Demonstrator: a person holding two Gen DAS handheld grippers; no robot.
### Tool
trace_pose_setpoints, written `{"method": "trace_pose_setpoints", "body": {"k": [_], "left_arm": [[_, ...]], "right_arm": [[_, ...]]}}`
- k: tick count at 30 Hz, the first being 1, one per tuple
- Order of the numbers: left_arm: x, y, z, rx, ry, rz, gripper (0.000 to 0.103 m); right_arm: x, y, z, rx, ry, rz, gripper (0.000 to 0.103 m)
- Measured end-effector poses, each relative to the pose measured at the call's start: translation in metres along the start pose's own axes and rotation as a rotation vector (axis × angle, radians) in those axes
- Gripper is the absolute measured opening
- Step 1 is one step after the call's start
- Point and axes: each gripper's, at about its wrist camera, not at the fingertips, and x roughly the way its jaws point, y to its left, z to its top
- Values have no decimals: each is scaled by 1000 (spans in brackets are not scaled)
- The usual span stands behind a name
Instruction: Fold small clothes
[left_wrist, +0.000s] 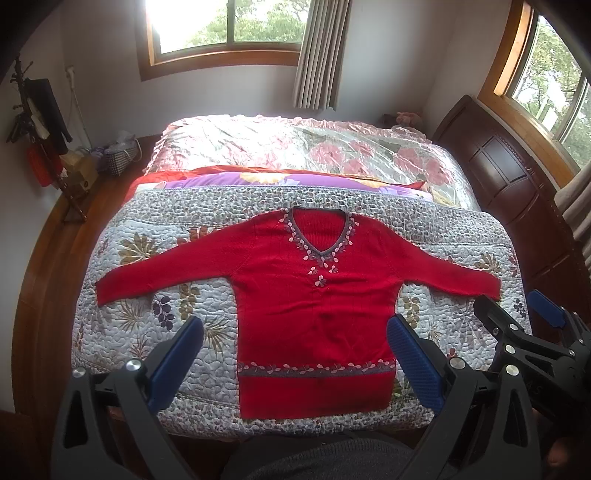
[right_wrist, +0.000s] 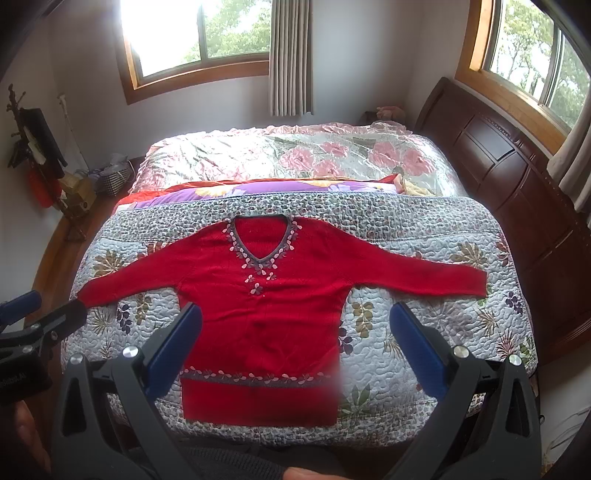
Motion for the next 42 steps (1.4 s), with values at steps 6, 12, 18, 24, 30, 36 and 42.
{"method": "trace_pose_setpoints", "body": {"k": [6, 12, 18, 24, 30, 36, 42], "left_arm": [[2, 2, 2, -7, 2, 4, 99], [5, 5, 3, -9, 7, 6, 99], [10, 8, 8, -15, 15, 7, 99], [15, 8, 11, -14, 23, 9, 99], [23, 5, 18, -9, 31, 17, 99], [32, 3, 24, -3, 47, 21, 99], [44, 2, 32, 3, 66, 28, 99]], "right_arm": [[7, 3, 2, -3, 9, 3, 100], [10, 5, 7, -7, 16, 5, 100], [15, 6, 12, -9, 26, 5, 100], [21, 5, 16, -8, 39, 4, 100], [28, 4, 20, -5, 55, 2, 100], [37, 4, 25, -5, 72, -1, 100], [49, 3, 30, -5, 88, -6, 100]]}}
